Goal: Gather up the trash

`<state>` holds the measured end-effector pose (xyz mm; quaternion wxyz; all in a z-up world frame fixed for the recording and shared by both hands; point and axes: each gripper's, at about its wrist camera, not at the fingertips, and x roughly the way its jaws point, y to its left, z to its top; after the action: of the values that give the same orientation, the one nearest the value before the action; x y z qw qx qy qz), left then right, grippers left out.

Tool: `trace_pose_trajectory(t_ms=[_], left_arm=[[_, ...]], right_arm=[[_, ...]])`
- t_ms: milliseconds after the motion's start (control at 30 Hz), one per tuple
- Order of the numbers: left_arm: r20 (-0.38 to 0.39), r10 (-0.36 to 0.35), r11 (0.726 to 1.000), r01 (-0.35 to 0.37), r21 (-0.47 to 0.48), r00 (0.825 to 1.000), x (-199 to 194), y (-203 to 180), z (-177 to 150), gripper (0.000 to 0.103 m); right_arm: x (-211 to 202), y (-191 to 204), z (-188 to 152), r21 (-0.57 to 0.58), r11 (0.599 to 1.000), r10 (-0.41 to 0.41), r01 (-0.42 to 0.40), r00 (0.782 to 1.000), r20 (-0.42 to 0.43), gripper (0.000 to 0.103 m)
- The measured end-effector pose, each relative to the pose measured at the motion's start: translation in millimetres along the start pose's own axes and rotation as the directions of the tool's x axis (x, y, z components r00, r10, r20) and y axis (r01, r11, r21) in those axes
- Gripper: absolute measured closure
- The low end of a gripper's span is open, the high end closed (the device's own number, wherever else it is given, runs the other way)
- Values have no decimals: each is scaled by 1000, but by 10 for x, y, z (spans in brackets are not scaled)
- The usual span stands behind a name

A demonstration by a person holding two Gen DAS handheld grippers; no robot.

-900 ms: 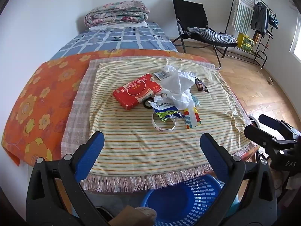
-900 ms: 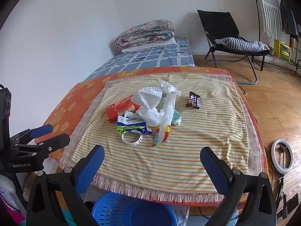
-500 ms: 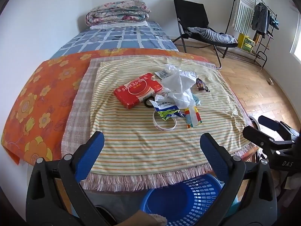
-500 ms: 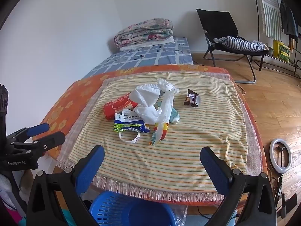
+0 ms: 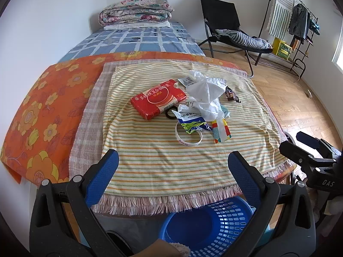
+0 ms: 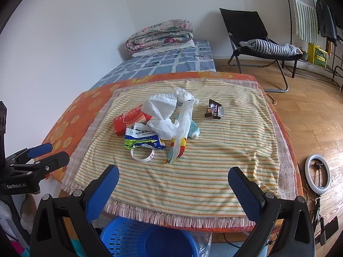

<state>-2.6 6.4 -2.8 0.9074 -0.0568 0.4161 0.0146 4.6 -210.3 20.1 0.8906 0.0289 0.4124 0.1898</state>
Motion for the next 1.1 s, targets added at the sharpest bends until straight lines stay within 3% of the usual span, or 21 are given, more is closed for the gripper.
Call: trace_pose_trajectory(t_ms=[1100], left_arm=[[-1,4,1000,-4,-2,1000,1,-1,-3,0]], right_arm=[[25,-55,-15,21,1000,-15,15,1000,-2,0]])
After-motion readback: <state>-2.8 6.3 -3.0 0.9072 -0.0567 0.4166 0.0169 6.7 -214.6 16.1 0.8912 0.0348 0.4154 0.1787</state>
